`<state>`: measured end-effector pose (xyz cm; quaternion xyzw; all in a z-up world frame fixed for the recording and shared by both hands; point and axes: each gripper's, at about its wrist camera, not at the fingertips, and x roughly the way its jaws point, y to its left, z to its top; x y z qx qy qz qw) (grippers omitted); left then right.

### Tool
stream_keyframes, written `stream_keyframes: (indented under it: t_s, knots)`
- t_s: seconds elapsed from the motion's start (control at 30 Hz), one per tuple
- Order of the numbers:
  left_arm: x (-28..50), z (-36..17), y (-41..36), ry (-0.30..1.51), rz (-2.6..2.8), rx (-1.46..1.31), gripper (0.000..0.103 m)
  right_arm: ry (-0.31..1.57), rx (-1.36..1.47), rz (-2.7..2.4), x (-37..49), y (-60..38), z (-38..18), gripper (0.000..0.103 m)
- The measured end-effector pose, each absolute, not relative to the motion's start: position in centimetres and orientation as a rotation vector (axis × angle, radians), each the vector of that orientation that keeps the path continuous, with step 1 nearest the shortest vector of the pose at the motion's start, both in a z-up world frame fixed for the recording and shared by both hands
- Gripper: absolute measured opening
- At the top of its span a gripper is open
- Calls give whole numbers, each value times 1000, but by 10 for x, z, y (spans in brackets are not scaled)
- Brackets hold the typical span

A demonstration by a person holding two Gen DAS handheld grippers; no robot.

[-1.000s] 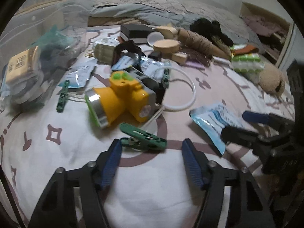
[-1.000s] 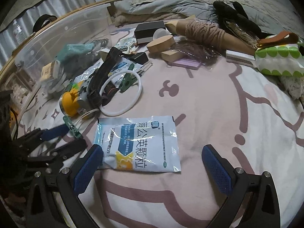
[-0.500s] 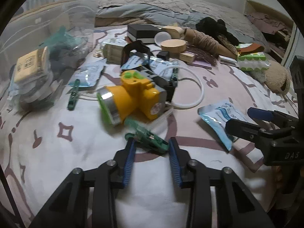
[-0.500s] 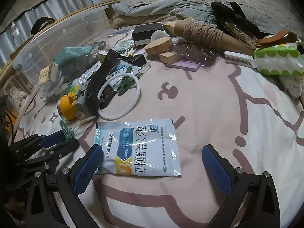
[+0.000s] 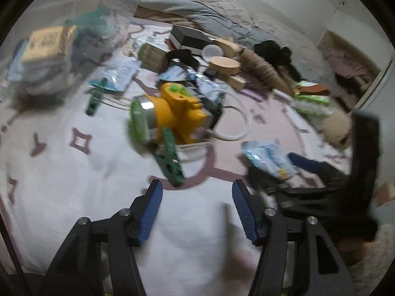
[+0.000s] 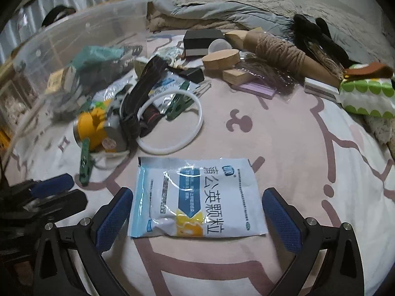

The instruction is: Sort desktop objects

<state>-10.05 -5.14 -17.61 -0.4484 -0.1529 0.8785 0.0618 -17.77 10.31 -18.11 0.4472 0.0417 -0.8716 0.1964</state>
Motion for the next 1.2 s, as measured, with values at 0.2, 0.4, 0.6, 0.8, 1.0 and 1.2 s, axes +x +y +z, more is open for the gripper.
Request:
stream_keyframes:
  t_s: [0.2, 0.4, 0.6, 0.8, 1.0, 1.2]
  knots:
    - [-108, -177, -53, -621, 2544, -1312, 59, 104, 1287, -2476, -179, 115, -181, 103]
    - [-124, -183, -43, -676, 2442, -1303, 59, 79, 1338, -2543, -185, 139, -181, 103]
    - [-135, -184, -35, -643, 2430, -1316, 59, 85, 1349, -2561, -188, 150, -183, 103]
    - [-121, -174, -50, -587, 2442, -1351, 71, 93, 1347, -2558, -189, 149, -184, 103]
    - [-135, -167, -65, -559, 2496, -1379, 73, 96, 1342, -2561, -189, 148, -185, 103]
    - [-157, -178, -68, -516, 2411, -1449, 79, 105, 1342, -2560, -188, 147, -186, 103]
